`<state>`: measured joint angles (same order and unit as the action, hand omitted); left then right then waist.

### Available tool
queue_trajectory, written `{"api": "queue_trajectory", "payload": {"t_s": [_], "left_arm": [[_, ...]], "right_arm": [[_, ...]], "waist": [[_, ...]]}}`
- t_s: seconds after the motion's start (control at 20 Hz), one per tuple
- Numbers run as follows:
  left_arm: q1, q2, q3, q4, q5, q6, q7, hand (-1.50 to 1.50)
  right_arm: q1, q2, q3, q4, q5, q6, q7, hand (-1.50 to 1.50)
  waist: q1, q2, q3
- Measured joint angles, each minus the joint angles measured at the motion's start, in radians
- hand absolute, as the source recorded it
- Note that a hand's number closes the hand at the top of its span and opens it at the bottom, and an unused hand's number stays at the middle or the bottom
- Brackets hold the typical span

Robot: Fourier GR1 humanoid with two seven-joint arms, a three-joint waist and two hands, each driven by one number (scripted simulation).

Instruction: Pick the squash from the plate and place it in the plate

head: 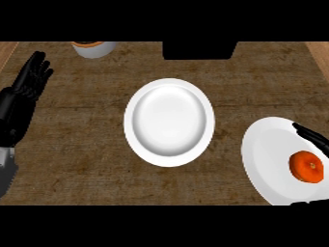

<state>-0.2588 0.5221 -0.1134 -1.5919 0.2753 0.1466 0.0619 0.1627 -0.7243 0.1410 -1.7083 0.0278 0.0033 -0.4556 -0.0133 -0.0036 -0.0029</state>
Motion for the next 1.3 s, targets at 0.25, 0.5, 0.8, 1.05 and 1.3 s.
{"api": "queue_trajectory", "payload": {"t_s": [0.25,0.5,0.8,1.05,1.3], "left_arm": [[-0.002,-0.010,-0.001,0.006,-0.011,0.002,-0.007,0.00],[-0.010,-0.027,-0.006,0.016,-0.023,0.002,-0.013,0.00],[-0.020,-0.045,-0.003,-0.010,-0.037,-0.010,0.018,0.00],[-0.016,-0.061,0.025,-0.004,-0.052,-0.040,0.024,0.00],[-0.012,-0.083,0.043,0.007,-0.069,-0.056,0.015,0.00]], "right_arm": [[0.016,-0.191,-0.026,-0.068,0.101,0.067,0.218,-1.50],[0.008,-0.322,0.005,-0.152,0.156,0.197,0.447,-1.50],[-0.035,-0.322,0.065,-0.172,0.218,0.316,0.619,-1.50],[-0.087,-0.250,0.085,-0.123,0.320,0.357,0.665,-1.50],[-0.100,-0.212,0.091,-0.057,0.425,0.370,0.684,-1.50]], "waist": [[-0.002,0.000,-0.002],[0.007,0.003,-0.002],[0.015,0.004,0.001],[0.016,0.004,0.003],[0.014,0.004,0.003]]}}
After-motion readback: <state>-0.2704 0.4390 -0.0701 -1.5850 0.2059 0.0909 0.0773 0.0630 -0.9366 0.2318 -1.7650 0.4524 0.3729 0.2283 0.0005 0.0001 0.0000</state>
